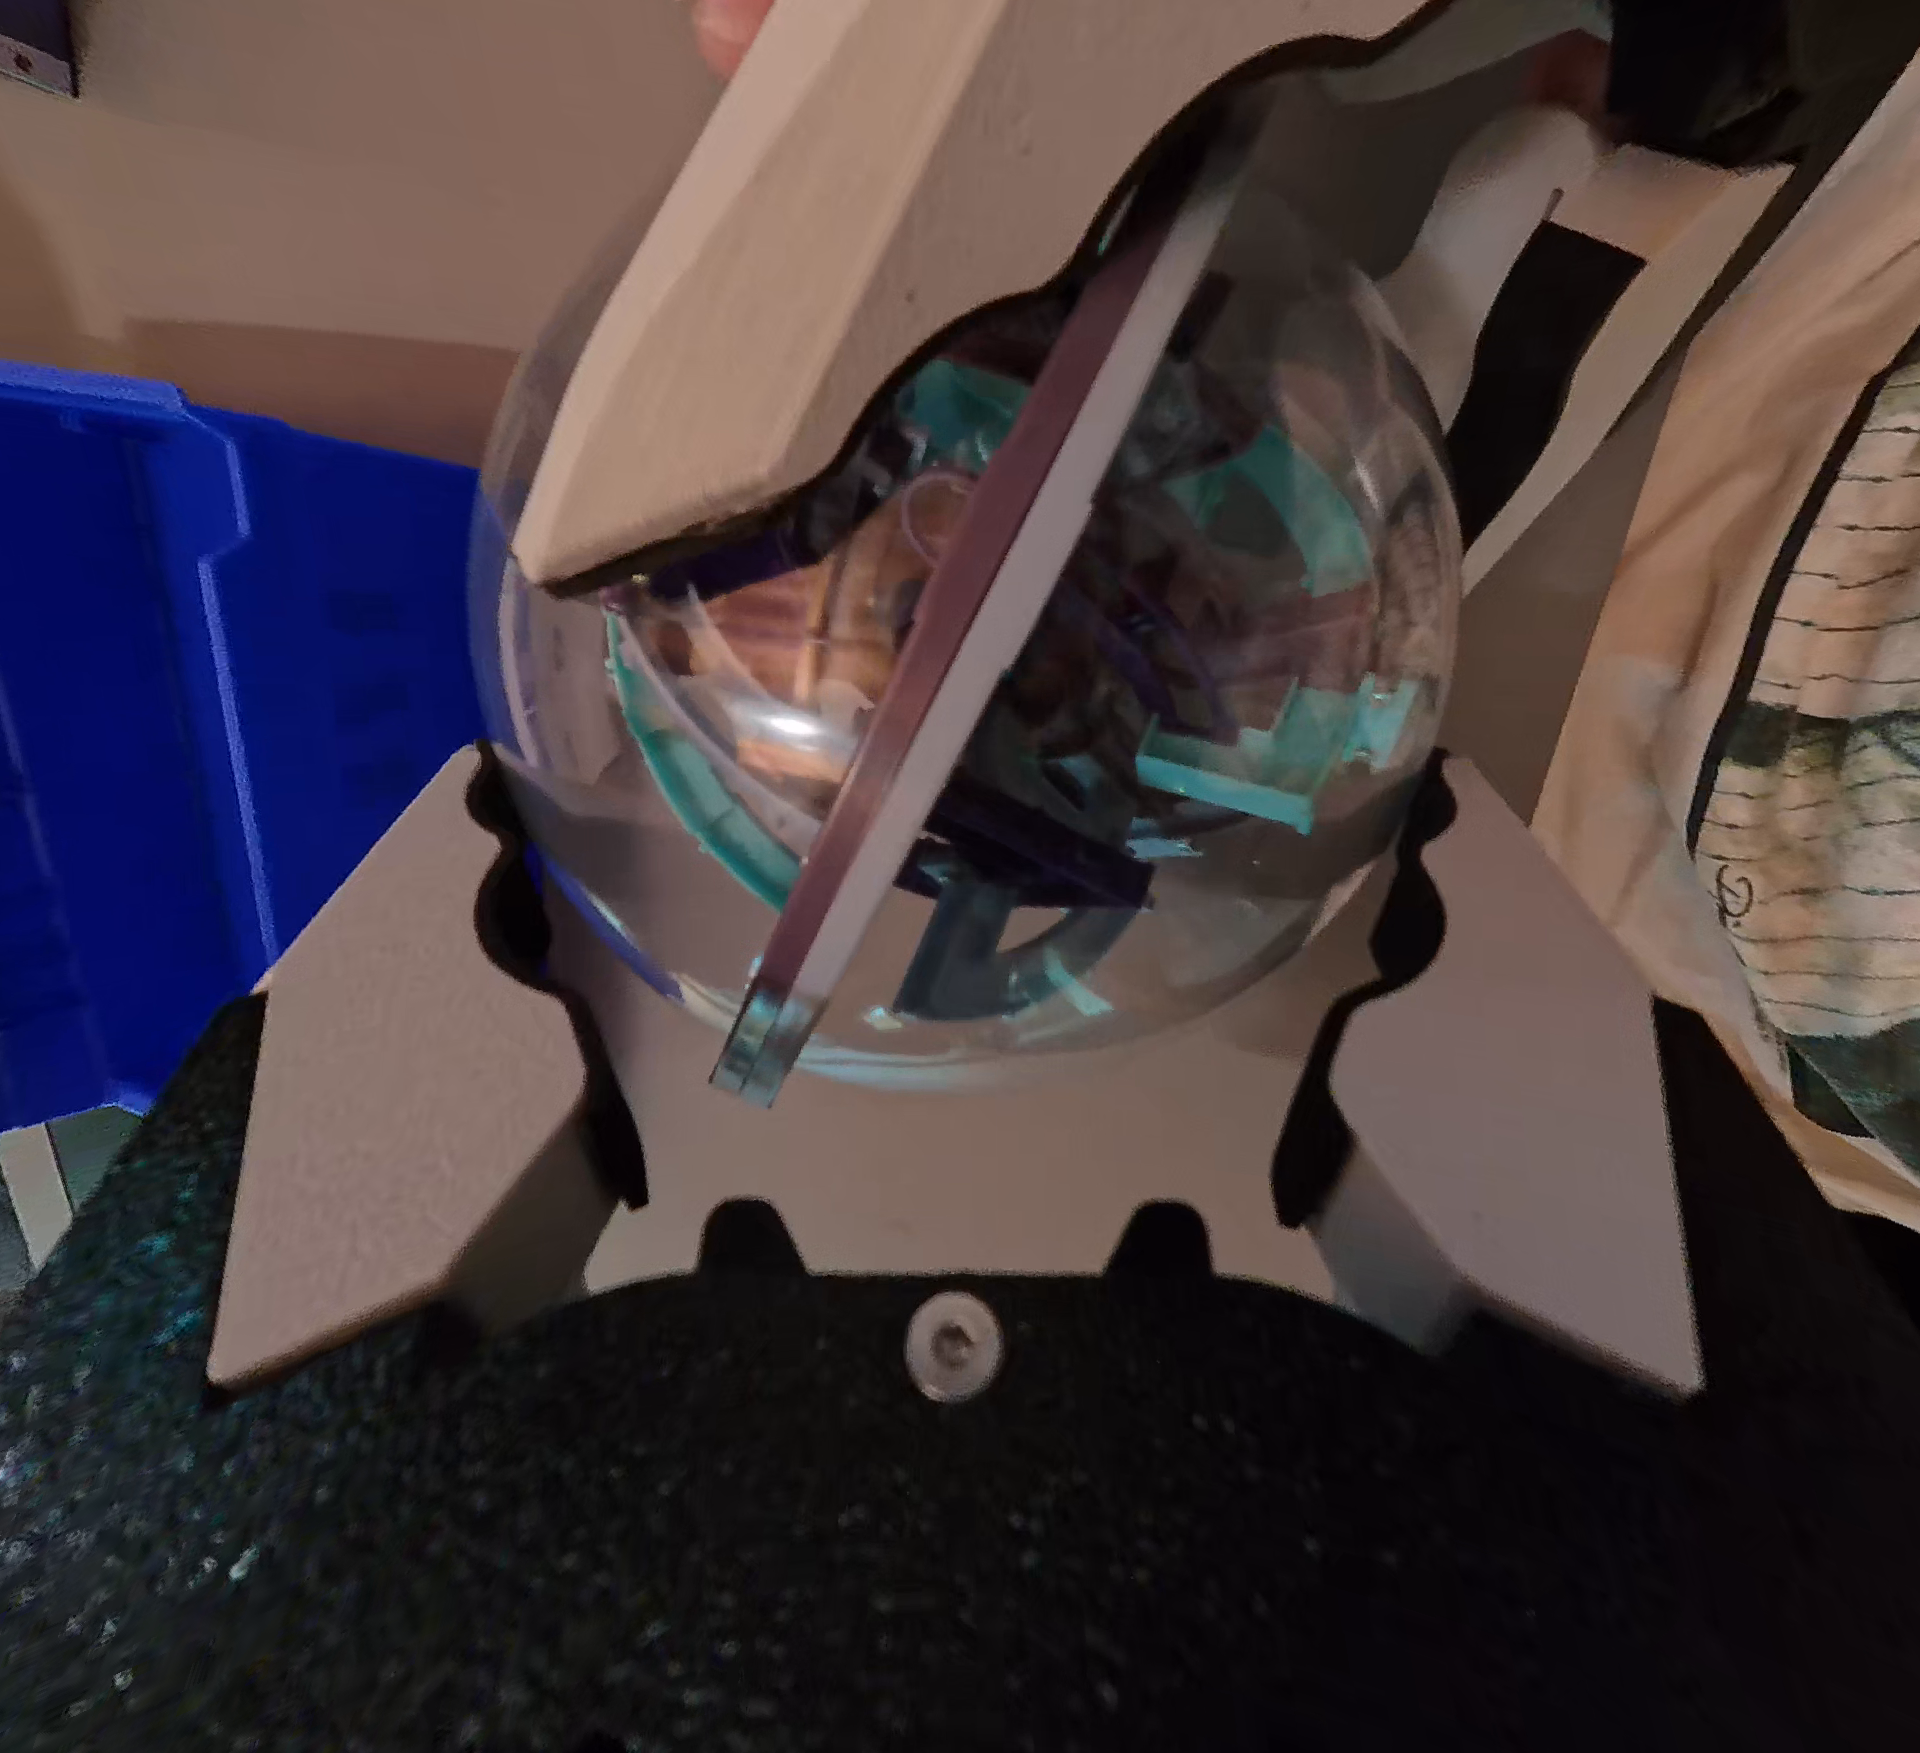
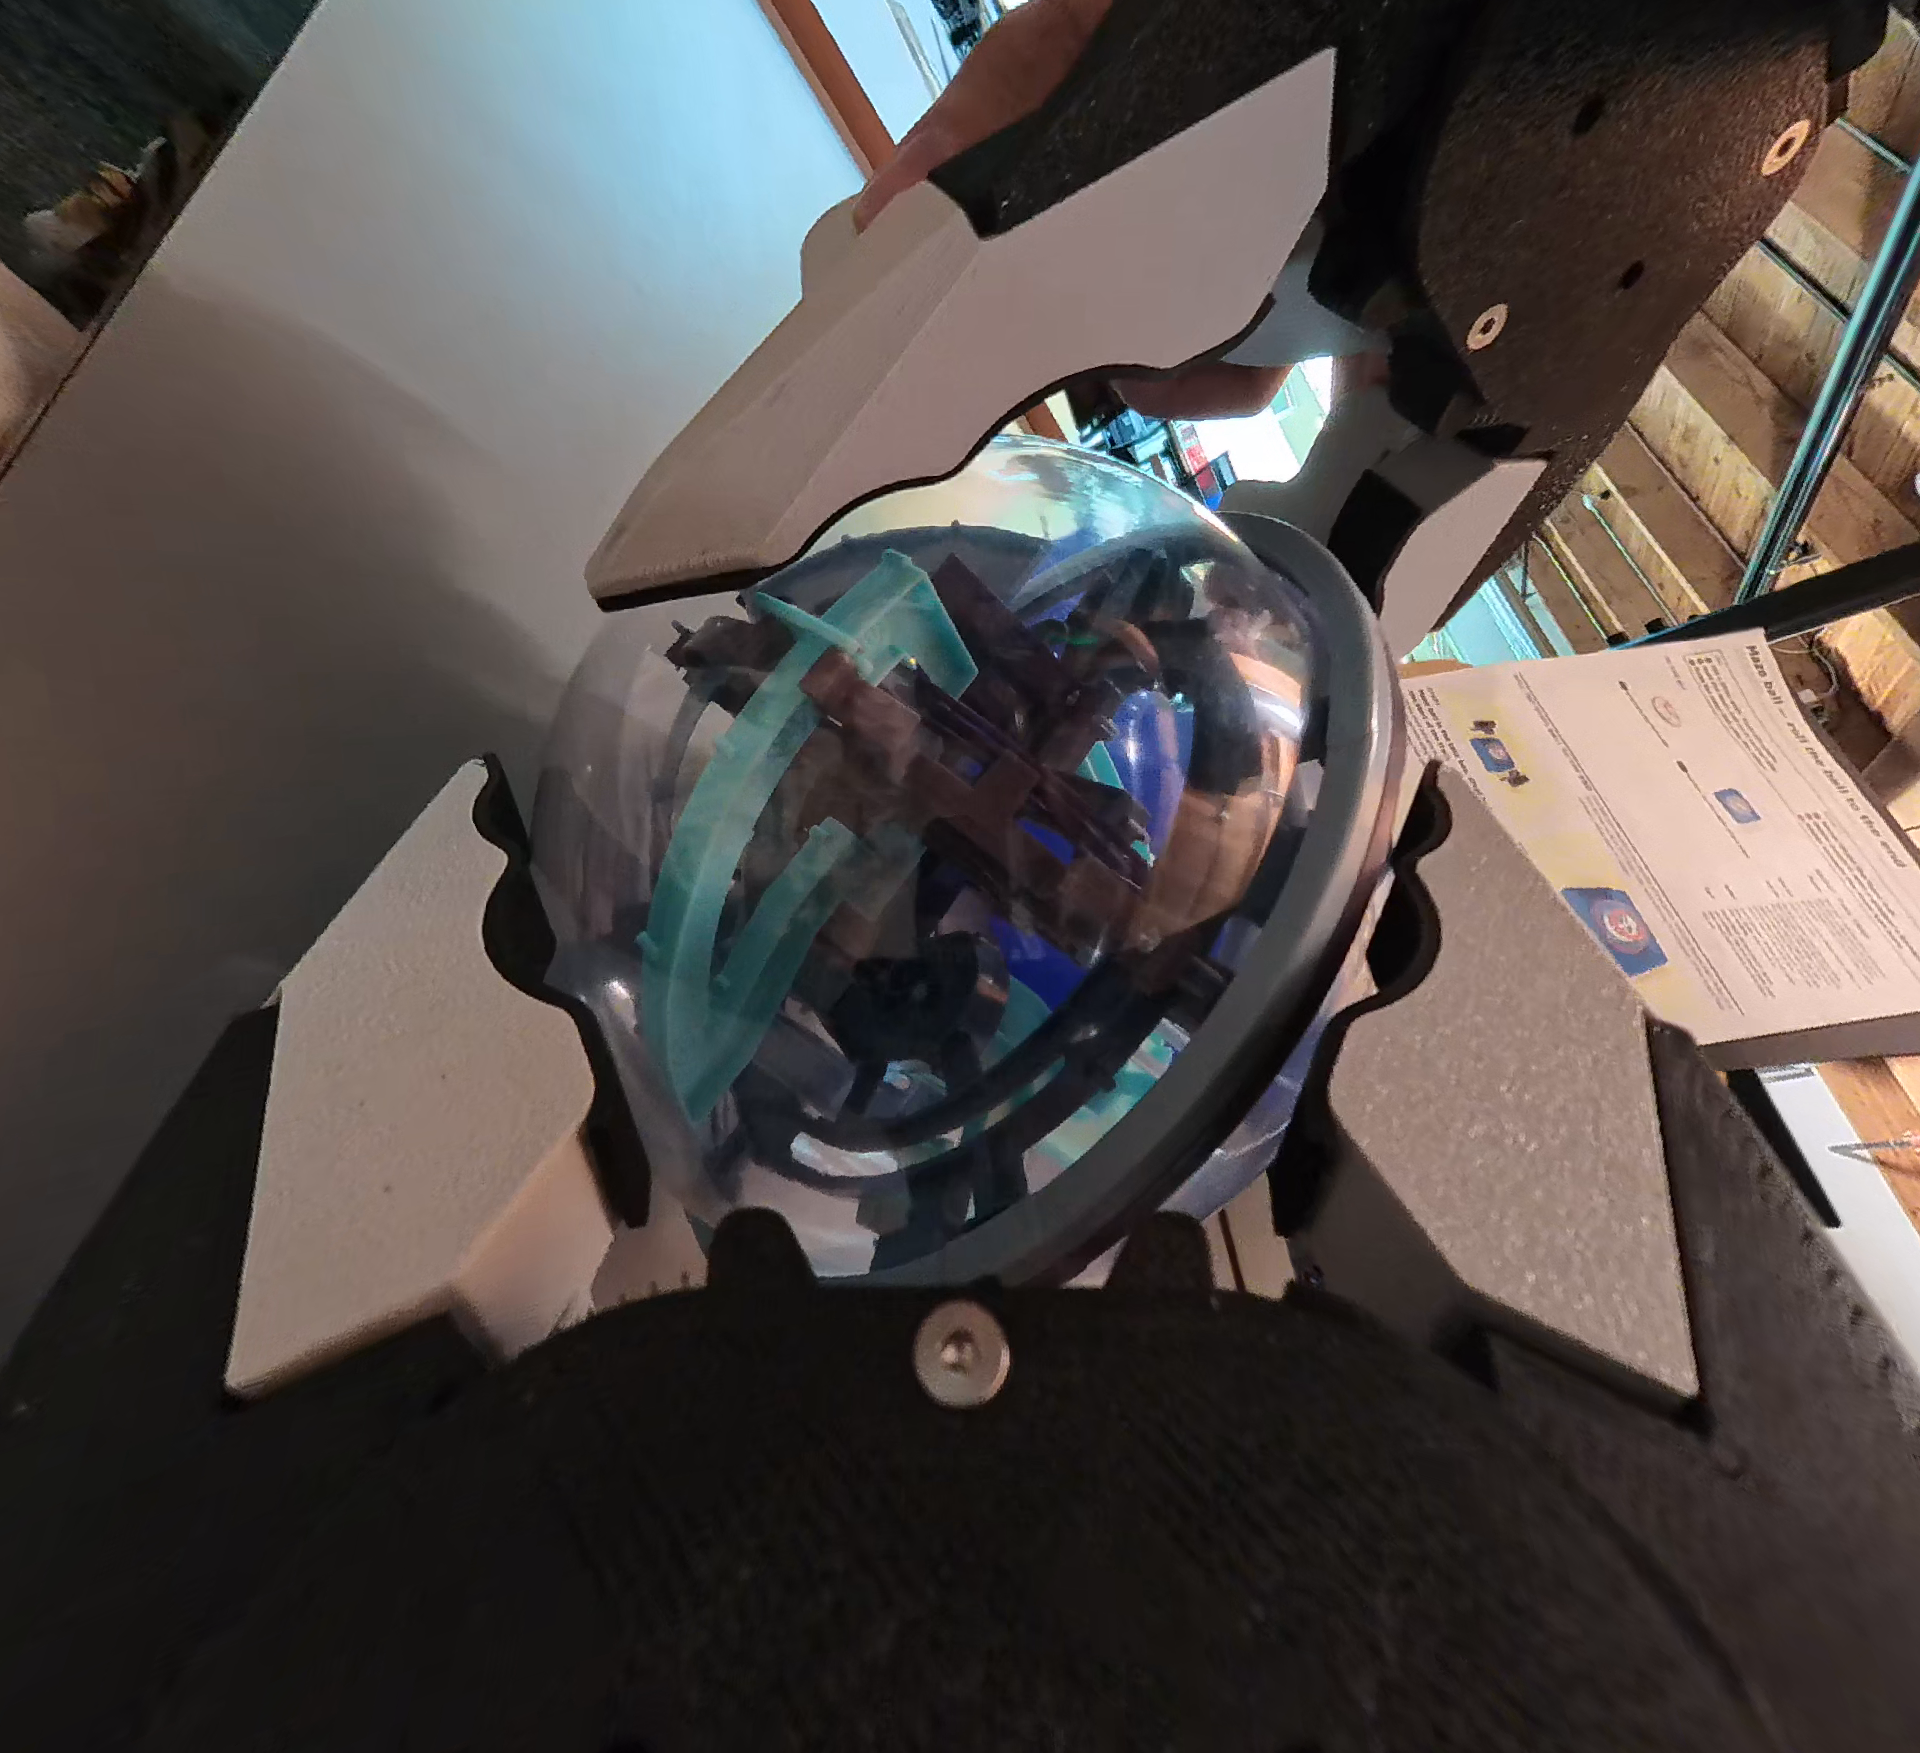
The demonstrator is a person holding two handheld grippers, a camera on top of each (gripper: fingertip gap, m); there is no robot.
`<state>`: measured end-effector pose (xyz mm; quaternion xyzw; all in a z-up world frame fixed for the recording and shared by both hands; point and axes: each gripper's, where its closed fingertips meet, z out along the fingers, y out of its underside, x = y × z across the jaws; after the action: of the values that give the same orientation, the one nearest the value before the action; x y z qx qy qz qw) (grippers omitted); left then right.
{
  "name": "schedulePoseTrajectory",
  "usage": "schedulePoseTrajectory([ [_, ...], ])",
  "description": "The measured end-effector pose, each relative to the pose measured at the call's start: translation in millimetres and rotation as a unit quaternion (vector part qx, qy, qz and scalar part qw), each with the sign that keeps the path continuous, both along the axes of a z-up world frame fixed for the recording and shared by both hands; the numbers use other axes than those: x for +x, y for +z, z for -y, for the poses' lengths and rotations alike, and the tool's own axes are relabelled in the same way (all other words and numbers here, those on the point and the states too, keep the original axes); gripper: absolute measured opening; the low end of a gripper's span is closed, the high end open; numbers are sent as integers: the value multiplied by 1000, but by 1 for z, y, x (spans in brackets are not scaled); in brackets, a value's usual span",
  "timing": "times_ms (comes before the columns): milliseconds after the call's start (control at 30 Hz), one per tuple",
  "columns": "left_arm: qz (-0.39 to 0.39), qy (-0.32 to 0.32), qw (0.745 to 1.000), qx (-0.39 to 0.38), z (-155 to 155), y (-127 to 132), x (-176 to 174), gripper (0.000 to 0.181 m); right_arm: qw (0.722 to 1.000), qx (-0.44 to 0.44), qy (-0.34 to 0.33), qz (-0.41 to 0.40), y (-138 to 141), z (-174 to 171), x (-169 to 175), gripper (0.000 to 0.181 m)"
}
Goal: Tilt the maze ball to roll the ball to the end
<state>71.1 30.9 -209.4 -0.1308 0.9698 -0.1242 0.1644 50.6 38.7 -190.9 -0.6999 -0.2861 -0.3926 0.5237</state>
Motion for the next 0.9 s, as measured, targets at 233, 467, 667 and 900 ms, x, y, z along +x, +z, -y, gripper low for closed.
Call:
schedulePoseTrajectory([
  [233,9,3,1000,-14,0,0,-1,158,1000,-9,0,6,-1,-1,-1,158],
  [467,15,5,1000,-19,0,-1,-2,158,1000,-14,2,12,-2,-2,-2,158],
  [667,25,12,999,-23,-2,-2,-4,158,999,-25,5,24,-3,-3,-4,158],
  [900,38,29,998,-29,-2,-2,-6,157,999,-38,8,36,-5,-2,-6,158],
])
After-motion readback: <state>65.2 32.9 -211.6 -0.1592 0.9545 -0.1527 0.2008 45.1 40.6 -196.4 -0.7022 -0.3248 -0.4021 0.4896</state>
